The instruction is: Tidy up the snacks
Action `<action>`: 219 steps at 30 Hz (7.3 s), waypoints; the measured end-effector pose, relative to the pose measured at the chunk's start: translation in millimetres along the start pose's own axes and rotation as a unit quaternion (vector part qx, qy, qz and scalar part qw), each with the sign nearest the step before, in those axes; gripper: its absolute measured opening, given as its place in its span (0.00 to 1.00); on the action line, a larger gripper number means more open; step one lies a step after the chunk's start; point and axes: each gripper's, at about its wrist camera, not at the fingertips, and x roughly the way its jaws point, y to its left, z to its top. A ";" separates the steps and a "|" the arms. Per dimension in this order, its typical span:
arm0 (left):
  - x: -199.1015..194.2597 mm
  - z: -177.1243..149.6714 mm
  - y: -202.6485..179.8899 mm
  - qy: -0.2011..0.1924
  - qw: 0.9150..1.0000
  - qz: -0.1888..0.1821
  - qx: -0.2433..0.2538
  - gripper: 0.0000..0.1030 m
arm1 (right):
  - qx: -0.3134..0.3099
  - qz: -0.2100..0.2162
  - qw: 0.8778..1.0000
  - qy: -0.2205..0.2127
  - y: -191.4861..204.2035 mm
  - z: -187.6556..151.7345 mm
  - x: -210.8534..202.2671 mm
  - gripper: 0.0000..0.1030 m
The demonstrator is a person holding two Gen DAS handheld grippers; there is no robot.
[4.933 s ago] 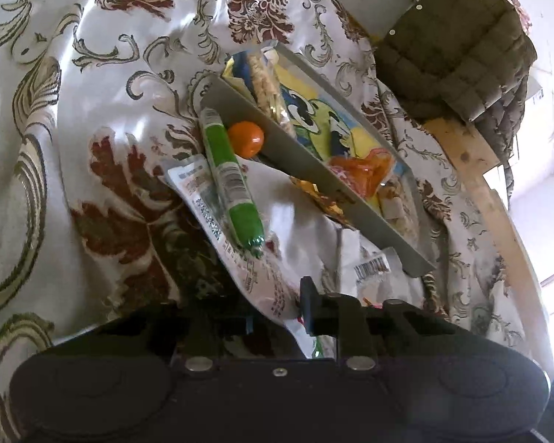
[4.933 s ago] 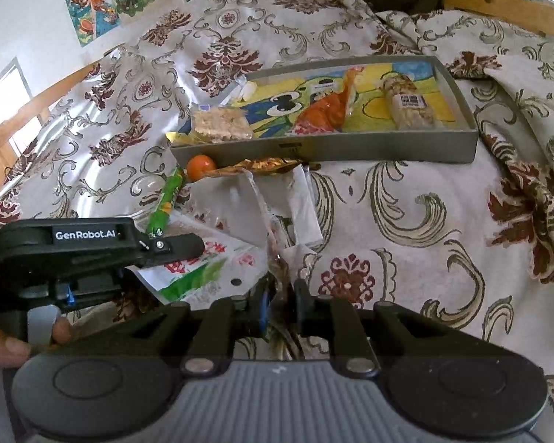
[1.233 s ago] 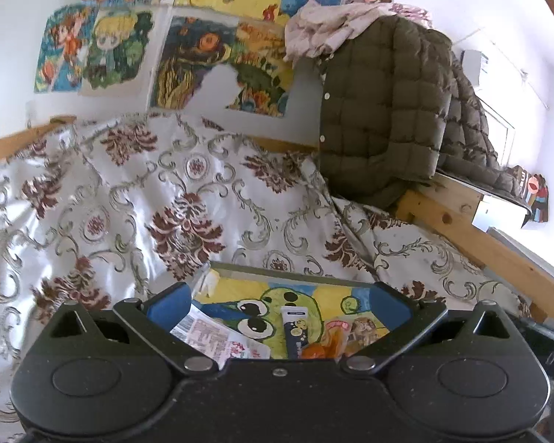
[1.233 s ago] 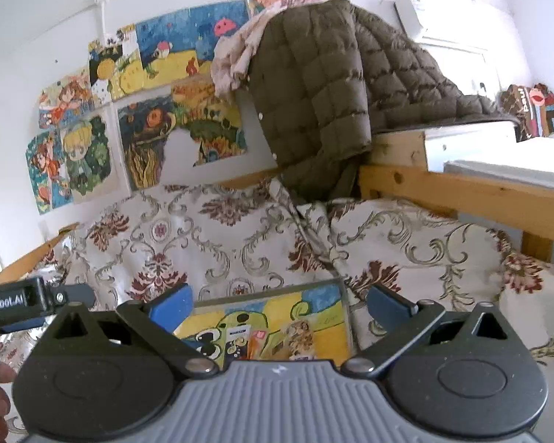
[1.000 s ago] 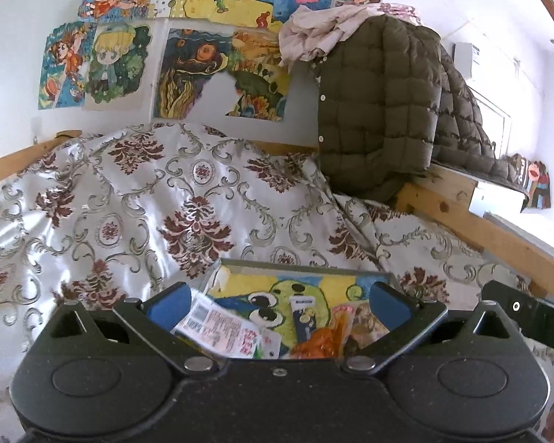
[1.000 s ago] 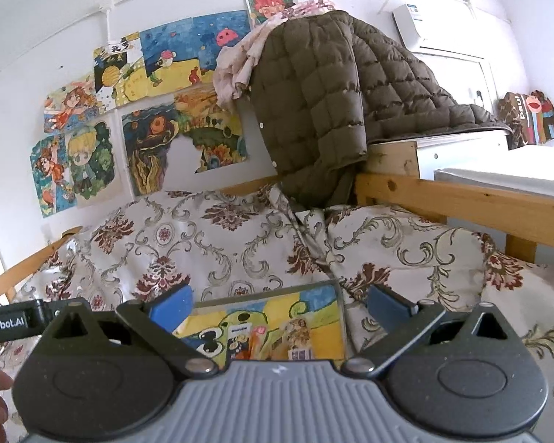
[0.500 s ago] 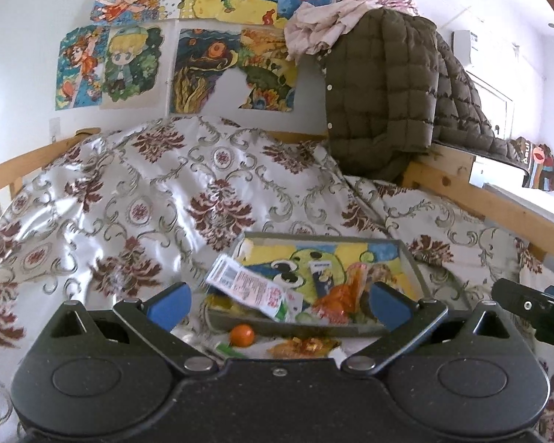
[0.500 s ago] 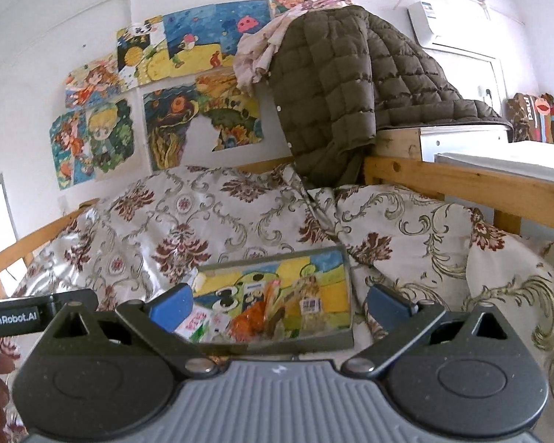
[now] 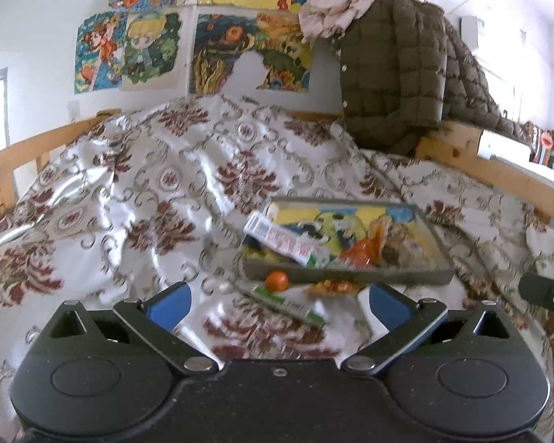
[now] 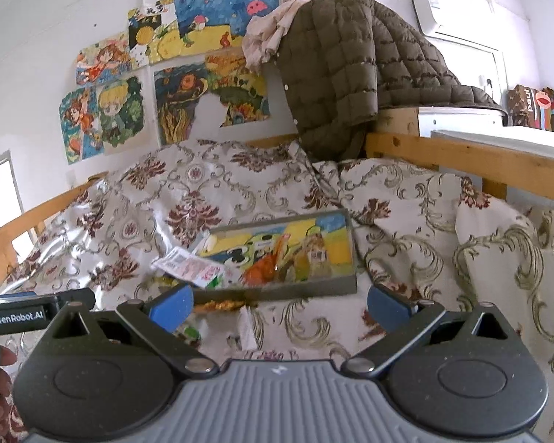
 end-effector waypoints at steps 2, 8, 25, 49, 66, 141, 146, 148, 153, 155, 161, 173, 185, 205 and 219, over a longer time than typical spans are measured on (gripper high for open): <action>-4.3 -5.6 5.1 0.006 1.000 0.007 0.003 0.99 | 0.000 0.000 1.000 0.007 3.0 -5.2 -4.2 1.00; -15.8 -20.1 20.7 0.013 1.000 0.015 0.009 0.99 | -0.006 -0.001 0.999 0.034 12.7 -19.0 -10.5 1.00; -12.8 -48.5 50.7 0.072 0.996 0.026 -0.043 0.99 | -0.015 -0.011 0.993 0.119 35.6 -47.1 1.0 1.00; 9.7 -46.9 47.1 0.100 0.994 0.029 -0.034 0.99 | -0.011 -0.004 0.987 0.159 38.8 -52.6 28.2 1.00; 67.8 -29.2 47.4 0.089 0.996 0.004 -0.031 0.99 | -0.058 0.000 0.985 0.165 37.2 -38.6 83.8 1.00; 233.3 -34.0 44.6 0.195 0.959 -0.162 -0.126 0.47 | -0.145 -0.011 0.974 0.175 71.1 -67.7 225.3 0.33; 233.8 -33.0 47.8 0.201 0.955 -0.168 -0.136 0.36 | -0.151 -0.009 0.973 0.173 74.9 -66.1 224.5 0.23; 231.8 -32.2 47.9 0.205 0.954 -0.167 -0.140 0.34 | -0.151 -0.008 0.973 0.173 75.4 -64.1 223.2 0.22; 222.1 -30.0 51.4 0.227 0.947 -0.161 -0.160 0.26 | -0.142 -0.006 0.975 0.169 73.2 -58.8 212.9 0.22; 217.8 -30.3 57.0 0.238 0.940 -0.165 -0.183 0.23 | -0.129 -0.003 0.978 0.166 71.5 -54.1 208.2 0.22; 202.1 -35.4 74.2 0.254 0.913 -0.180 -0.261 0.20 | -0.112 0.002 0.982 0.150 68.6 -42.3 194.0 0.22; 172.5 -36.8 78.5 0.256 0.866 -0.249 -0.349 0.18 | -0.096 0.001 0.990 0.108 64.9 -30.5 169.3 0.22; 157.9 -31.4 75.1 0.251 0.838 -0.306 -0.376 0.18 | -0.092 -0.009 0.993 0.077 60.4 -21.2 158.8 0.22; 242.6 30.5 56.8 0.059 0.906 -0.294 -0.300 0.18 | -0.043 -0.026 0.998 0.045 41.6 7.5 223.7 0.22; 296.1 32.5 53.6 0.030 0.945 -0.236 -0.223 0.16 | -0.093 -0.030 0.994 0.055 66.6 -5.4 290.9 0.22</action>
